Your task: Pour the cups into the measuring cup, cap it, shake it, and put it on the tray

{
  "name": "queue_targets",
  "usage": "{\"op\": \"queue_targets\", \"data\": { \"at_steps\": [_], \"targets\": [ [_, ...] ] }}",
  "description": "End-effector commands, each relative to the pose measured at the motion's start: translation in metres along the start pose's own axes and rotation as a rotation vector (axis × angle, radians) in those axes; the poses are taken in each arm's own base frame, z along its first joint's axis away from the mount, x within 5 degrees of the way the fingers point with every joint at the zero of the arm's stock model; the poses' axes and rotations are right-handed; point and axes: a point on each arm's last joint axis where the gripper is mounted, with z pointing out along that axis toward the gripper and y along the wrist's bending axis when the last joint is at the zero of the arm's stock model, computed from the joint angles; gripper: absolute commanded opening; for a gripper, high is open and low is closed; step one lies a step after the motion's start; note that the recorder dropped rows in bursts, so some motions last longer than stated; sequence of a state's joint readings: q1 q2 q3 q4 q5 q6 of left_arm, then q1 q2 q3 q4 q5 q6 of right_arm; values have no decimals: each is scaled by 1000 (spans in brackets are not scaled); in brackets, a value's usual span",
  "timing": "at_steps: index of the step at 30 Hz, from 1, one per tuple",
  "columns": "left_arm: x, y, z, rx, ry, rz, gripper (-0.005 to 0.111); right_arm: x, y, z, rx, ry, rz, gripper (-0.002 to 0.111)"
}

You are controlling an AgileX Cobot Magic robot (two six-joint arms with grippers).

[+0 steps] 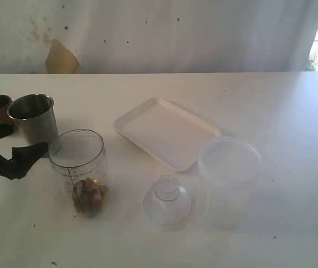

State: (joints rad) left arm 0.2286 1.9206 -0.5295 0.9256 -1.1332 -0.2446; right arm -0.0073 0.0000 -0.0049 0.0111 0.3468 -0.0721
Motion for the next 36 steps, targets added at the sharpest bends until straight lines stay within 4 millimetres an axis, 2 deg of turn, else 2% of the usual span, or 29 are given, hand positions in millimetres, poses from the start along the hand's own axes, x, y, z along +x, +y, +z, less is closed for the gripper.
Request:
{"op": "queue_targets", "data": {
  "at_steps": [1,14,24,31,36],
  "targets": [
    [1,8,9,-7,-57,20,105,1,0,1,4,2,-5,0],
    [8,26,31,5,-76,26,105,1,0,1,4,2,-5,0],
    [-1,29,56,45,-110,53,105,1,0,1,4,2,-5,0],
    [8,35,65,44,-98,8,105,1,0,1,4,2,-5,0],
    [7,38,68,50,-124,-4,105,1,0,1,4,2,-5,0]
  ]
}}
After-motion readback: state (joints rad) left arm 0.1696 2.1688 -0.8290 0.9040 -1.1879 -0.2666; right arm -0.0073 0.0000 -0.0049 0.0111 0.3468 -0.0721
